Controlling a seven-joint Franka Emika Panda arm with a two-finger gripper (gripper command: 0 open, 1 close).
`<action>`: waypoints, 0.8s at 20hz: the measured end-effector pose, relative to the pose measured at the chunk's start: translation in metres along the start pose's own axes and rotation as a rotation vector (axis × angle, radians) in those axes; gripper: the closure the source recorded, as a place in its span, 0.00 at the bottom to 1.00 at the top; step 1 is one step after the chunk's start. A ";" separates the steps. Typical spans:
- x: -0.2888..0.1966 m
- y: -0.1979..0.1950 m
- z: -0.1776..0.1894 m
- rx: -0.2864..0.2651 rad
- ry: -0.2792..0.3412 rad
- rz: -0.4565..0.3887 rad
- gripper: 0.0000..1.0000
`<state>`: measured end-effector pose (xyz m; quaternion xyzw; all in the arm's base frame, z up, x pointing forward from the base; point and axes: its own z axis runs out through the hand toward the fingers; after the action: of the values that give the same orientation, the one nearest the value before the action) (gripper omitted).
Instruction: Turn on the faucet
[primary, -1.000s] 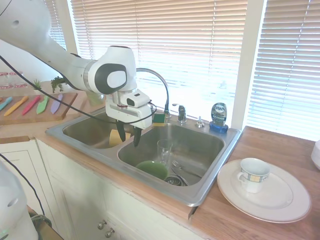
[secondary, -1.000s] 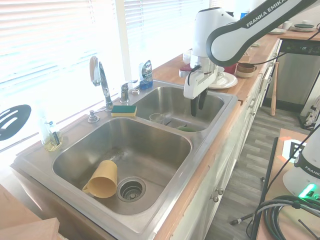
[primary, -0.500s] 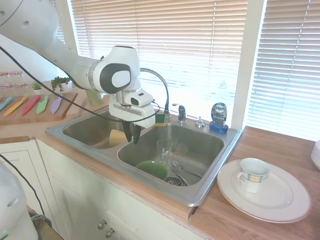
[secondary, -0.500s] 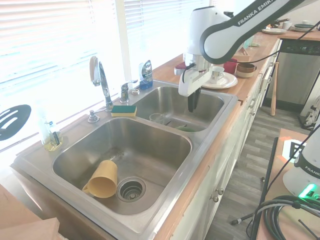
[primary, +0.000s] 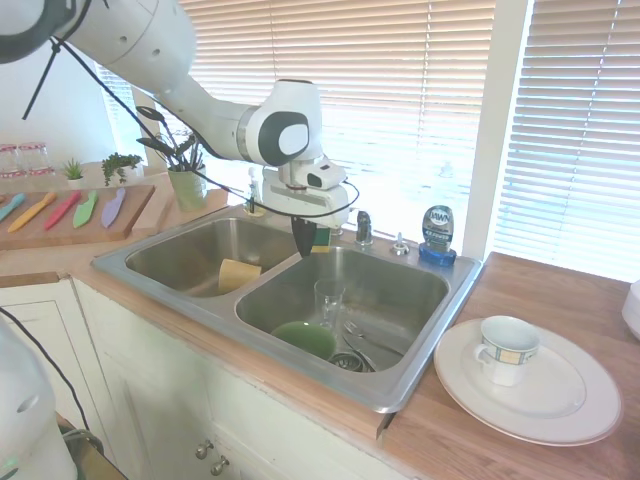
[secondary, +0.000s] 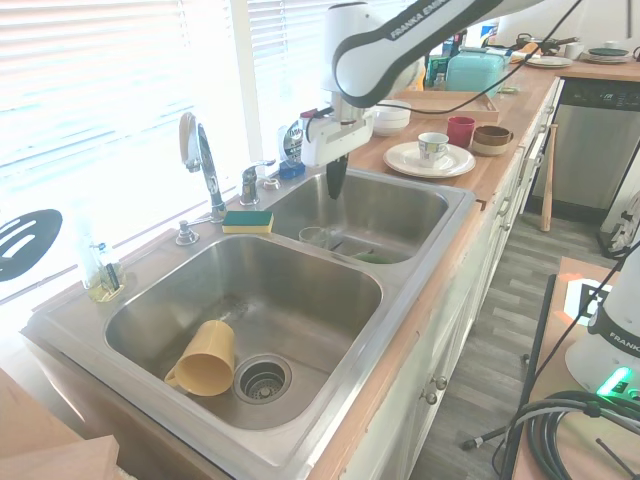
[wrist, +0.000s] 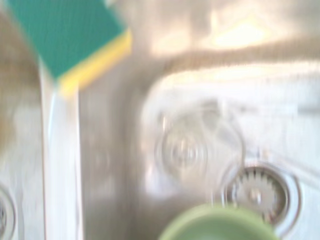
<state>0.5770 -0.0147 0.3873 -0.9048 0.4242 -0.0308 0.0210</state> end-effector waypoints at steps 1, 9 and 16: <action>0.009 -0.009 0.000 0.000 -0.001 0.001 1.00; 0.063 -0.068 0.007 0.002 0.001 -0.007 1.00; 0.077 -0.102 0.017 0.007 0.014 -0.031 1.00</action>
<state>0.7058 -0.0084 0.3794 -0.9108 0.4104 -0.0391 0.0209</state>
